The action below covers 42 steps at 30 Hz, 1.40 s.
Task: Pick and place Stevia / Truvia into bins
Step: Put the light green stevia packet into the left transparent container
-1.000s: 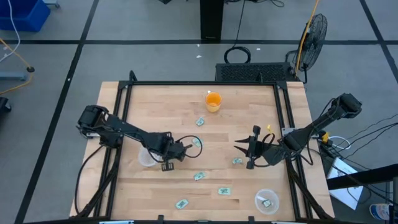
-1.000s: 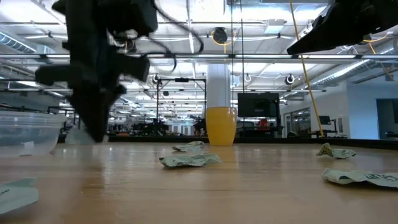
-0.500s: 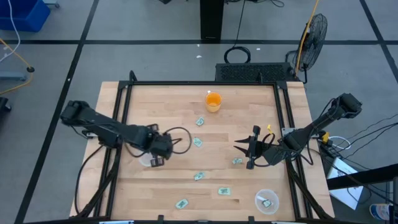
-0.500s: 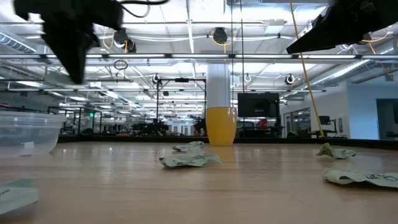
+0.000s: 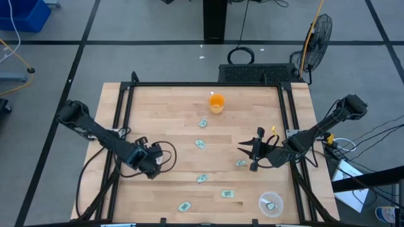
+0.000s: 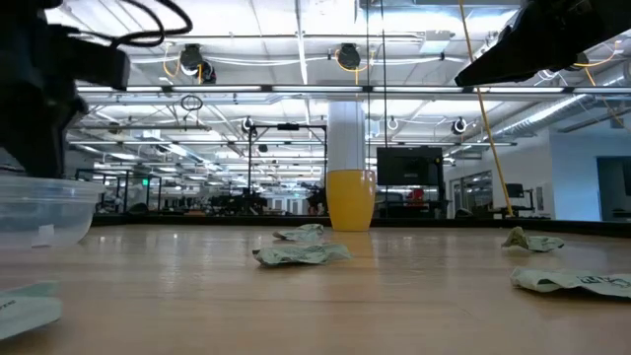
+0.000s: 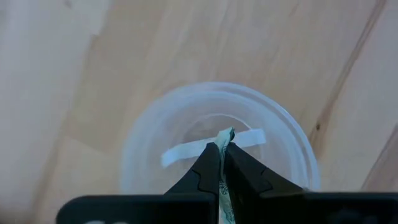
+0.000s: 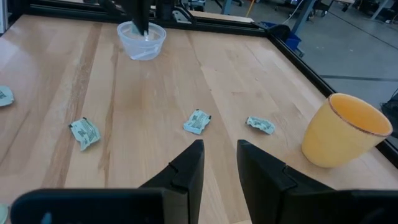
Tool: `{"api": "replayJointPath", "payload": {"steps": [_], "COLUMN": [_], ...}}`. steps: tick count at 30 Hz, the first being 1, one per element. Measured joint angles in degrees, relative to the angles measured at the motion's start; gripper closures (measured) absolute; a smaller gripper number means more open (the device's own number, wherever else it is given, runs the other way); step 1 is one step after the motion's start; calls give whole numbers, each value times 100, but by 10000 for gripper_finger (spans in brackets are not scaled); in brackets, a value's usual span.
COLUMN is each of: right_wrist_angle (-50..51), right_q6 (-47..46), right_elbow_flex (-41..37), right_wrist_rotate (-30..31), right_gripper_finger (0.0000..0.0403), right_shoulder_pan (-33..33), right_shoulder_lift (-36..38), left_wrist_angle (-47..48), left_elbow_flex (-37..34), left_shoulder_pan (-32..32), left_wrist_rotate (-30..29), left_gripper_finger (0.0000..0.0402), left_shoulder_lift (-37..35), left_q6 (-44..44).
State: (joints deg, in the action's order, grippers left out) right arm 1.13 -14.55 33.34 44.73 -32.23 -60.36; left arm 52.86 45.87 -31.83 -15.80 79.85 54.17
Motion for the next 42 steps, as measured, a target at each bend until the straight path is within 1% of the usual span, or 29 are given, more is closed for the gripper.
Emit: {"api": "replayJointPath", "payload": {"steps": [3,9,12,14,23,28,33,37,39,42], "right_wrist_angle": [0,0,-1,-1,-2,-2,-2,-2,-4,-7], "right_q6": [0,14,20,21,24,24,24,24,89,221], "right_elbow_flex": [0,0,0,0,0,0,0,0,0,0], "right_wrist_rotate": [-2,-2,-2,-2,-3,-4,-4,-34,-297,-650], "right_gripper_finger": [312,312,312,312,312,312,312,312,312,312], "right_shoulder_pan": [0,0,0,0,0,0,0,0,0,-2], "right_shoulder_lift": [0,0,0,0,0,0,0,0,-2,-23], "left_wrist_angle": [-385,-416,-685,-901,-1066,-1114,-814,-134,151,269], "left_elbow_flex": [-208,-486,-695,-782,-803,-777,-355,250,569,969], "left_shoulder_pan": [-3,-3,-3,-3,111,133,133,141,186,307], "left_wrist_rotate": [61,57,97,119,230,242,252,254,110,-417], "left_gripper_finger": [377,341,330,325,311,292,280,279,279,279], "left_shoulder_lift": [0,-2,-2,-2,-2,-2,-4,-4,-7,-9], "left_q6": [4,284,510,504,450,371,92,54,90,-170]}}
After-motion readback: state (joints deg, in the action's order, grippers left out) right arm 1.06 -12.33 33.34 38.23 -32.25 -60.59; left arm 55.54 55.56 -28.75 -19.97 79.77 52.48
